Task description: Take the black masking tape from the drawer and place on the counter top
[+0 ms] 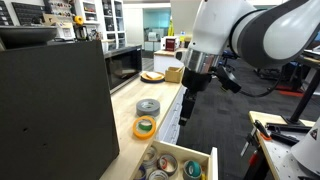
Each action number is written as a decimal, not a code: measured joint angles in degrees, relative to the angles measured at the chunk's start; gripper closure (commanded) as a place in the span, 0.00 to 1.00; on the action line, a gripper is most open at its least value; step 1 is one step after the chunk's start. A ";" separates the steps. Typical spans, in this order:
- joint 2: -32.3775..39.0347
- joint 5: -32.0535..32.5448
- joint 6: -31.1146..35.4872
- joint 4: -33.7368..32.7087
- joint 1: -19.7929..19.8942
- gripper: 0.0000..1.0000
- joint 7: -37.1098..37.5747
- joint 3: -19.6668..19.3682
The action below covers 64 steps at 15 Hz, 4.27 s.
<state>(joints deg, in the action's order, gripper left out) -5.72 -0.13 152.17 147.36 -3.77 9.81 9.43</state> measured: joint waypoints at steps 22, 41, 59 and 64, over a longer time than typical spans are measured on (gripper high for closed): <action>24.68 8.19 2.91 -10.78 -0.30 0.00 -10.60 -2.06; 34.16 7.84 5.73 -17.87 -1.34 0.00 -21.24 -0.64; 38.76 20.37 20.22 -12.96 -15.08 0.00 -16.66 -7.45; 42.94 20.37 23.42 -14.28 -14.89 0.00 -18.57 -8.98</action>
<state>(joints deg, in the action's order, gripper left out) 37.22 20.24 175.59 133.08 -18.66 -8.76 0.45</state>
